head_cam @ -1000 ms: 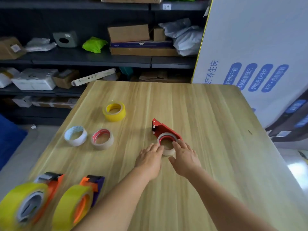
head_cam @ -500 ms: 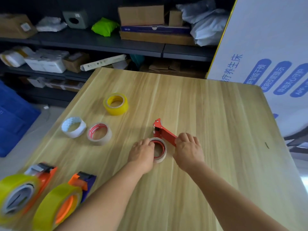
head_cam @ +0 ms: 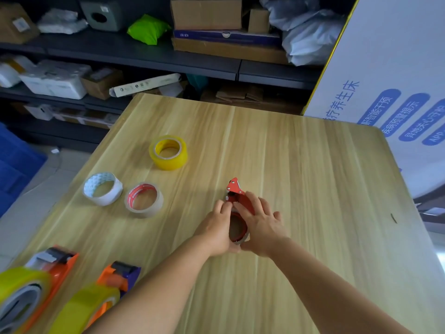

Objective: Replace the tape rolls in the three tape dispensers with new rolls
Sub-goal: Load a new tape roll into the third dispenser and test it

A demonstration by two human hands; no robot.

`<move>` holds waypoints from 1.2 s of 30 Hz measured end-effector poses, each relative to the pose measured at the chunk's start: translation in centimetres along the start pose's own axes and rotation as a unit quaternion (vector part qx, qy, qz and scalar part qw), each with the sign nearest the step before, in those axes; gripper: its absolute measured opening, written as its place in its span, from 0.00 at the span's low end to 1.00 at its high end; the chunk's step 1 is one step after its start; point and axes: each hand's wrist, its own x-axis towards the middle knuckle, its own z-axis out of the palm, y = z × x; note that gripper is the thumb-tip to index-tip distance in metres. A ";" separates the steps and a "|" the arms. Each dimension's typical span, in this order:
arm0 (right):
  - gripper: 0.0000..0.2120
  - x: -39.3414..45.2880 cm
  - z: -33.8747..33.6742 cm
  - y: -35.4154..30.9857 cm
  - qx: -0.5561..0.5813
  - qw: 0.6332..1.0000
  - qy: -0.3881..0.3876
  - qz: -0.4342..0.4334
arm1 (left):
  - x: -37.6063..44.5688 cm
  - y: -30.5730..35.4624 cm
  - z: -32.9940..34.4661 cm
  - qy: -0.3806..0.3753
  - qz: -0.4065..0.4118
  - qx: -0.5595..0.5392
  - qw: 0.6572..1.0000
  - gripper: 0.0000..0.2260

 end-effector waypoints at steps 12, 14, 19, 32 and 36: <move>0.52 0.5 -2.4 -0.4 0.027 0.999 0.039 -0.017 | -0.1 -0.8 -2.6 0.066 0.047 -0.079 0.994 0.49; 0.50 0.7 -3.2 -1.1 0.032 0.998 0.049 -0.034 | -0.5 -1.1 -3.4 0.103 0.061 -0.073 0.990 0.46; 0.42 3.0 -3.3 -4.9 0.022 0.996 0.035 -0.085 | -1.2 -4.0 -5.1 0.139 -0.011 -0.012 0.990 0.46; 0.41 9.2 -2.8 -9.7 0.012 0.992 -0.092 -0.091 | 1.6 -8.6 -6.3 0.040 -0.055 0.073 0.995 0.47; 0.38 12.0 -4.3 -10.3 0.044 0.995 -0.049 -0.071 | 2.9 -9.6 -9.8 0.108 -0.043 0.093 0.989 0.37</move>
